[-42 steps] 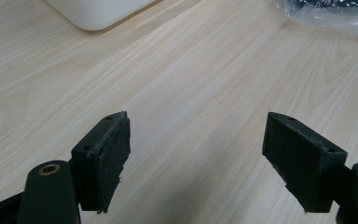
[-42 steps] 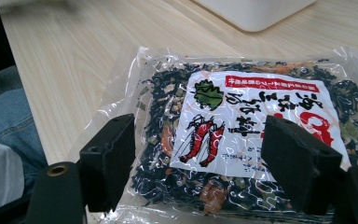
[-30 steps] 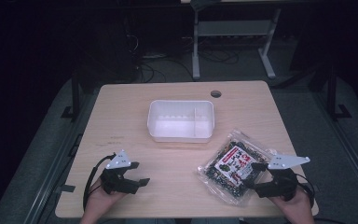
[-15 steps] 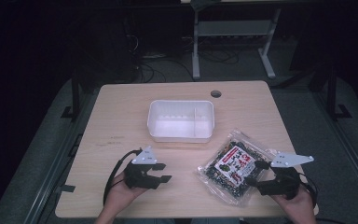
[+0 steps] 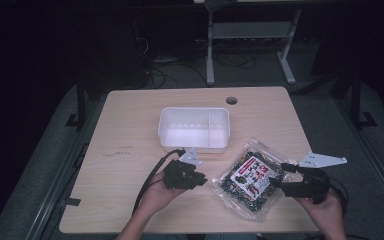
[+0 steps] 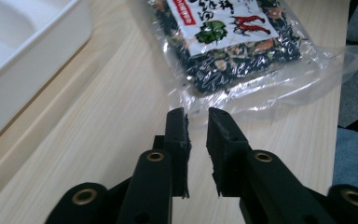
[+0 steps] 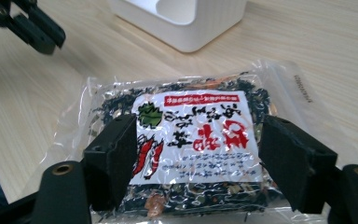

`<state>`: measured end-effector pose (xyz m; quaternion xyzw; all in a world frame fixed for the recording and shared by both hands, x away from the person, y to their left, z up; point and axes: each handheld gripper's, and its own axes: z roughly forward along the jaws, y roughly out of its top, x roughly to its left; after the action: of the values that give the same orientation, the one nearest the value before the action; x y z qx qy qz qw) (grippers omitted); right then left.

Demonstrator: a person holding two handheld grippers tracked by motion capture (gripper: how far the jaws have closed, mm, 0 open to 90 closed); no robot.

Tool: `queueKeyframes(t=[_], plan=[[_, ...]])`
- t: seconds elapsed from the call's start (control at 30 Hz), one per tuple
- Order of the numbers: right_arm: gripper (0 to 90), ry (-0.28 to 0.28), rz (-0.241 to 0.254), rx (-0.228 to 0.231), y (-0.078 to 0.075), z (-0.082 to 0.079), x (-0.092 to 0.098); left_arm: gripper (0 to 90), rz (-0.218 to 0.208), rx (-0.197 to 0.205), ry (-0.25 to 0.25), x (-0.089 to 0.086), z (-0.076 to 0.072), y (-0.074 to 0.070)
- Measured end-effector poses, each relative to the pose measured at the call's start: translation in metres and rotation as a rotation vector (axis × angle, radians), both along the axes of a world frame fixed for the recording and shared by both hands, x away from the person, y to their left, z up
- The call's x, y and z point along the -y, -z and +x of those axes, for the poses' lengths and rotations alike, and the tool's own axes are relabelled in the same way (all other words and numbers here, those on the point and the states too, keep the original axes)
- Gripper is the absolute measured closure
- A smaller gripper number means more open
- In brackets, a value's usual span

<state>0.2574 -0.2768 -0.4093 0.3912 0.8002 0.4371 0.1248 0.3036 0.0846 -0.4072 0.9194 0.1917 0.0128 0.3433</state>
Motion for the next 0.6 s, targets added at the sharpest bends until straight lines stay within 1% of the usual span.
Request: queueKeyframes(t=[0.1, 0.13, 0.17, 0.2, 0.23, 0.27, 0.33, 0.4, 0.5, 0.6], plan=[[30.1, 0.021, -0.008, -0.009, -0.004, 0.007, 0.003, 85.1, 0.021, -0.011, 0.027, 0.014, 0.003, 0.001], [30.7, 0.025, -0.007, -0.012, -0.005, 0.009, 0.005, 86.1, 0.030, -0.011, 0.031, 0.019, 0.004, 0.002], [30.8, 0.034, -0.003, -0.016, -0.006, 0.011, 0.006, 87.5, 0.030, -0.011, 0.031, 0.019, 0.004, 0.002], [31.3, 0.040, 0.001, -0.019, -0.008, 0.013, 0.008, 88.5, 0.045, -0.011, 0.046, 0.027, 0.006, 0.004], [32.2, 0.046, 0.005, -0.024, -0.009, 0.015, 0.010, 89.1, 0.052, -0.009, 0.050, 0.030, 0.007, 0.005], [32.9, 0.052, 0.007, -0.028, -0.009, 0.017, 0.011, 89.3, 0.060, -0.005, 0.052, 0.033, 0.007, 0.005], [34.0, 0.068, 0.008, -0.040, -0.010, 0.020, 0.015, 89.6, 0.067, -0.013, 0.058, 0.039, 0.009, 0.007], [35.4, 0.082, 0.010, -0.051, -0.010, 0.024, 0.018, 89.6, 0.087, -0.020, 0.063, 0.045, 0.011, 0.010], [38.5, 0.113, 0.016, -0.071, -0.009, 0.031, 0.026, 89.7, 0.110, -0.030, 0.069, 0.053, 0.013, 0.014], [40.7, 0.156, 0.017, -0.101, -0.005, 0.038, 0.034, 89.7, 0.134, -0.037, 0.074, 0.059, 0.014, 0.018]])
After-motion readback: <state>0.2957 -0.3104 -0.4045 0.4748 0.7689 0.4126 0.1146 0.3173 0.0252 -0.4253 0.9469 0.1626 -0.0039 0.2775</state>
